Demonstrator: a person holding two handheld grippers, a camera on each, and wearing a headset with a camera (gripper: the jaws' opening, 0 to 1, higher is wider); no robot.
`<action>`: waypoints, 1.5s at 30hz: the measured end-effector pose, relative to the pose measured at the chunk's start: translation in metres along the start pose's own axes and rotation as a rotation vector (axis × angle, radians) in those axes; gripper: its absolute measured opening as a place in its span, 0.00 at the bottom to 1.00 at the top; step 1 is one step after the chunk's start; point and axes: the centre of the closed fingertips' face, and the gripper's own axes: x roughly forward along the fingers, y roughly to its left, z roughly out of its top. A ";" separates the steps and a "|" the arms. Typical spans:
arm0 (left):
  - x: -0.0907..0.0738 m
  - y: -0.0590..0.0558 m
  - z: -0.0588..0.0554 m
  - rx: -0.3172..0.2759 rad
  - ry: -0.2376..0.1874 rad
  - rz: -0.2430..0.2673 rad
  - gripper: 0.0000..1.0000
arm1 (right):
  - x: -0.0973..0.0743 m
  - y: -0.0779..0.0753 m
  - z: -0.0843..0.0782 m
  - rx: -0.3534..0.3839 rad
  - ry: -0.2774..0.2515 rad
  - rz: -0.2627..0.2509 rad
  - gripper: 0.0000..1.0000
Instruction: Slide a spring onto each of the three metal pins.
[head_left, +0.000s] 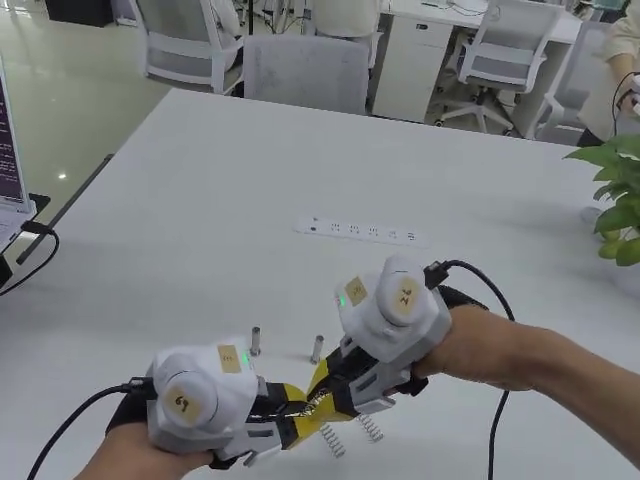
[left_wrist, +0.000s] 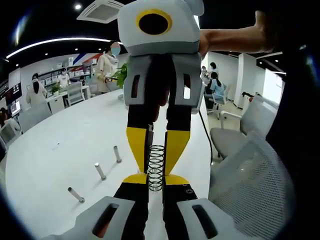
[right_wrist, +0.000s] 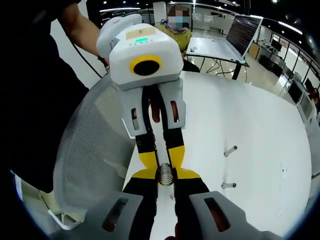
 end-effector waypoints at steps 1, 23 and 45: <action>0.000 0.001 0.000 -0.001 0.000 0.002 0.01 | 0.000 -0.001 0.000 -0.008 0.004 -0.003 0.09; 0.002 0.004 -0.013 -0.022 0.004 0.019 0.02 | 0.013 -0.004 -0.004 -0.009 0.067 -0.017 0.08; -0.005 0.009 -0.022 -0.051 0.004 0.040 0.03 | 0.021 -0.006 0.001 -0.014 0.075 -0.019 0.08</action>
